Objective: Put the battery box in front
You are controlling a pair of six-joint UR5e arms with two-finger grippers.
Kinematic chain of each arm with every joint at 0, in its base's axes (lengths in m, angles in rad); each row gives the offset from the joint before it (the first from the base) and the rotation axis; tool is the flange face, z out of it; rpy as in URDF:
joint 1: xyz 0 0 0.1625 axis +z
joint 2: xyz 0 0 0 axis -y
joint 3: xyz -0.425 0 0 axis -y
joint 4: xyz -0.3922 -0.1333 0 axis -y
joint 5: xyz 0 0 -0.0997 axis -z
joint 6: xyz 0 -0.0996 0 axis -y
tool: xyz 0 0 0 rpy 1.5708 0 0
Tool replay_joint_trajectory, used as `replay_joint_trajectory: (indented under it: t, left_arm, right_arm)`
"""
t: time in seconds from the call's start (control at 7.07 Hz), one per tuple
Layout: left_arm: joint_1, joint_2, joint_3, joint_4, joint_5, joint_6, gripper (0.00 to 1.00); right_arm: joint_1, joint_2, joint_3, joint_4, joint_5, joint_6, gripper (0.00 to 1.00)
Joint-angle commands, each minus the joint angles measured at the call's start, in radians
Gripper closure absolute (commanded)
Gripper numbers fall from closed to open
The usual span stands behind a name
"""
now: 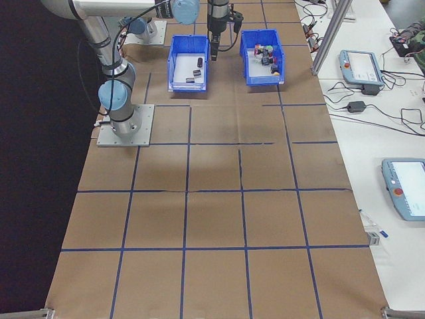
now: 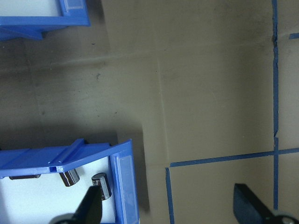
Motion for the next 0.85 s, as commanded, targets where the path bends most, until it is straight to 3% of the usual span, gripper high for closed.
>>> replay_joint_trajectory:
  t: [0.0,0.71]
  left_arm:
    - [0.000,0.003,0.000,0.000,0.000,-0.002,0.01]
    - [0.000,0.031,-0.040,0.001,0.002,0.009,0.01]
  right_arm:
    - [-0.004,0.000,0.000,-0.002,-0.001,-0.002,0.00]
    - [-0.007,0.020,-0.014,-0.005,-0.013,-0.046,0.00]
